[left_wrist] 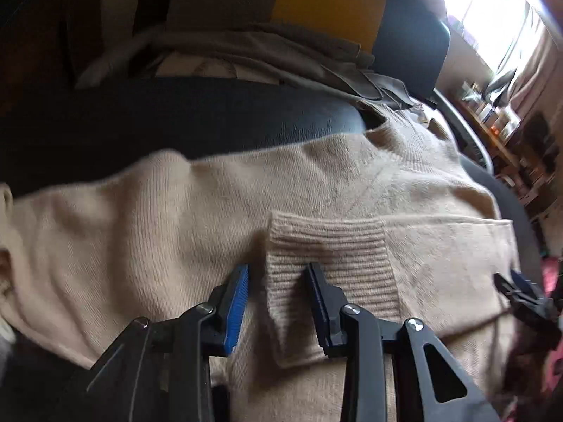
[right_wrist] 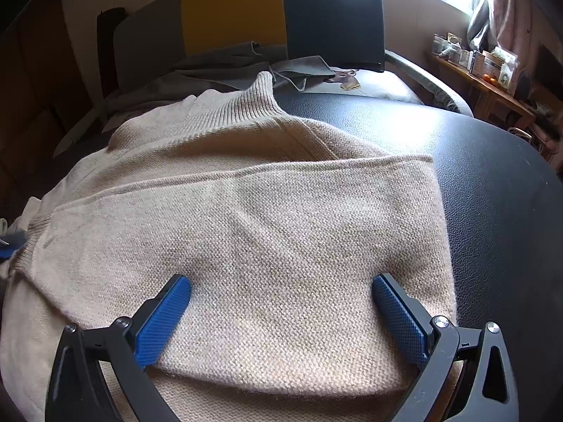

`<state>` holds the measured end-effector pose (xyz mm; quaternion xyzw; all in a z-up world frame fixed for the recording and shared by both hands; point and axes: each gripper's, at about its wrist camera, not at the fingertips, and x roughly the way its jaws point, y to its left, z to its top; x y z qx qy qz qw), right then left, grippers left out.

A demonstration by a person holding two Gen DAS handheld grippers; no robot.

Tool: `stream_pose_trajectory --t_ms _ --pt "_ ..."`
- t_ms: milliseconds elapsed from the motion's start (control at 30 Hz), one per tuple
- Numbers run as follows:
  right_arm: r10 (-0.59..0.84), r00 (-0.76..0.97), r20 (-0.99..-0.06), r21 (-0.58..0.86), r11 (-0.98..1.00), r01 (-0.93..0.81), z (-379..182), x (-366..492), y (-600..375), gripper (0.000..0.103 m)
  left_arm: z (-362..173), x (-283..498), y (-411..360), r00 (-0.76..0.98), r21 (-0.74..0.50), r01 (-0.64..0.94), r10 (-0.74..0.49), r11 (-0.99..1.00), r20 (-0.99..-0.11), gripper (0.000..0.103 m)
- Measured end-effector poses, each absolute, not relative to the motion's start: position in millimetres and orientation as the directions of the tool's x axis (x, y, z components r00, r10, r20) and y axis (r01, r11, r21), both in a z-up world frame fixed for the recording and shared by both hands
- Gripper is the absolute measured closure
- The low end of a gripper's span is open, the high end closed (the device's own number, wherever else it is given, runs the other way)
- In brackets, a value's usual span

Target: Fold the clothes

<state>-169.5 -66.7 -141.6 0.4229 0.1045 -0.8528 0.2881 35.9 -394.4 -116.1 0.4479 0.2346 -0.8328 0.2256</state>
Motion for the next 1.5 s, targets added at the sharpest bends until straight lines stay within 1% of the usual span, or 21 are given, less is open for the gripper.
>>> stream_pose_trajectory --t_ms 33,100,200,233,267,300,400,500,533,600,733,767,833,967,1067,1167,1233,1300,1400,1433,1500 --pt "-0.405 -0.477 -0.780 0.073 -0.816 0.574 -140.7 -170.3 -64.5 0.000 -115.3 31.2 -392.9 -0.472 -0.141 0.595 -0.202 -0.792 -0.858 0.069" --pt "-0.414 -0.480 -0.774 0.108 -0.832 0.544 -139.1 -175.3 -55.6 0.000 -112.0 26.7 -393.4 -0.449 -0.101 0.610 -0.237 -0.786 -0.861 0.069" --pt "-0.448 -0.458 -0.767 0.172 -0.833 0.526 -135.5 -184.0 -47.1 0.000 -91.5 24.4 -385.2 -0.487 -0.102 0.623 -0.283 -0.775 -0.826 0.071" --pt "-0.464 -0.447 -0.765 0.182 -0.821 0.540 -132.5 -183.8 -45.4 0.000 -84.6 26.8 -377.7 -0.535 -0.135 0.591 -0.262 -0.795 -0.803 0.070" --pt "-0.479 -0.436 -0.762 0.192 -0.810 0.554 -129.4 -183.6 -43.7 0.000 -77.8 29.3 -370.3 -0.581 -0.166 0.557 -0.238 -0.814 -0.778 0.065" --pt "-0.493 -0.431 -0.755 0.203 -0.802 0.561 -124.7 -184.1 -39.7 0.000 -73.0 28.9 -363.0 -0.613 -0.188 0.523 -0.213 -0.831 -0.761 0.063" --pt "-0.532 -0.440 -0.723 0.243 -0.793 0.559 -105.8 -194.4 -25.2 0.000 -76.7 17.8 -339.9 -0.619 -0.181 0.438 -0.150 -0.880 -0.771 0.063" --pt "-0.558 -0.425 -0.713 0.281 -0.783 0.555 -98.5 -212.5 -28.3 0.000 -98.6 1.2 -324.8 -0.565 -0.122 0.401 -0.141 -0.908 -0.813 0.063" --pt "-0.552 -0.420 -0.720 0.276 -0.783 0.557 -99.2 -221.2 -33.0 0.000 -106.4 -3.2 -324.0 -0.551 -0.110 0.397 -0.141 -0.911 -0.822 0.063" --pt "-0.522 -0.415 -0.745 0.245 -0.793 0.558 -103.8 -233.0 -39.2 0.000 -110.8 -11.7 -323.3 -0.562 -0.076 0.389 -0.171 -0.918 -0.809 0.063" --pt "-0.377 -0.416 -0.827 0.114 -0.838 0.534 -135.8 -255.4 -51.9 0.000 -110.9 -26.9 -327.9 -0.563 -0.043 0.388 -0.199 -0.921 -0.802 0.060" --pt "-0.350 -0.436 -0.829 0.087 -0.850 0.519 -143.4 -255.3 -48.7 0.000 -111.1 -27.7 -329.9 -0.563 -0.045 0.389 -0.199 -0.920 -0.802 0.060" --pt "-0.382 -0.448 -0.808 0.122 -0.853 0.507 -145.0 -254.5 -38.9 0.000 -110.3 -29.6 -334.8 -0.571 -0.071 0.388 -0.179 -0.919 -0.801 0.060" --pt "-0.405 -0.422 -0.811 0.147 -0.840 0.523 -140.9 -257.8 -38.5 0.000 -89.7 -30.1 -364.3 -0.653 -0.232 0.353 -0.061 -0.906 -0.755 0.062" --pt "-0.482 -0.392 -0.783 0.226 -0.808 0.544 -122.4 -265.7 -40.0 0.000 -76.8 -42.8 -394.6 -0.701 -0.348 0.322 0.025 -0.881 -0.712 0.061" --pt "-0.577 -0.349 -0.738 0.307 -0.749 0.588 -96.4 -284.5 -60.4 0.000 -69.4 -70.9 -420.2 -0.732 -0.471 0.278 0.133 -0.837 -0.668 0.055" --pt "-0.613 -0.288 -0.736 0.351 -0.709 0.611 -89.3 -303.2 -87.5 0.000 -72.2 -103.5 -433.3 -0.710 -0.538 0.253 0.224 -0.804 -0.668 0.054" --pt "-0.621 -0.227 -0.750 0.369 -0.678 0.635 -89.8 -321.4 -118.1 0.000 -71.5 -124.1 -438.4 -0.694 -0.544 0.247 0.245 -0.802 -0.677 0.054" --pt "-0.616 -0.173 -0.768 0.369 -0.648 0.666 -96.8 -343.1 -160.3 0.000 -75.9 -159.6 -446.5 -0.677 -0.521 0.225 0.252 -0.823 -0.692 0.054" --pt "-0.612 -0.162 -0.774 0.369 -0.645 0.670 -101.9 -351.9 -171.8 0.002 -80.1 -171.2 -449.1 -0.663 -0.509 0.230 0.249 -0.830 -0.706 0.054" --pt "-0.608 -0.151 -0.780 0.375 -0.646 0.665 -111.4 -369.9 -188.3 0.015 -89.4 -189.5 -452.9 -0.644 -0.507 0.233 0.258 -0.830 -0.720 0.054"
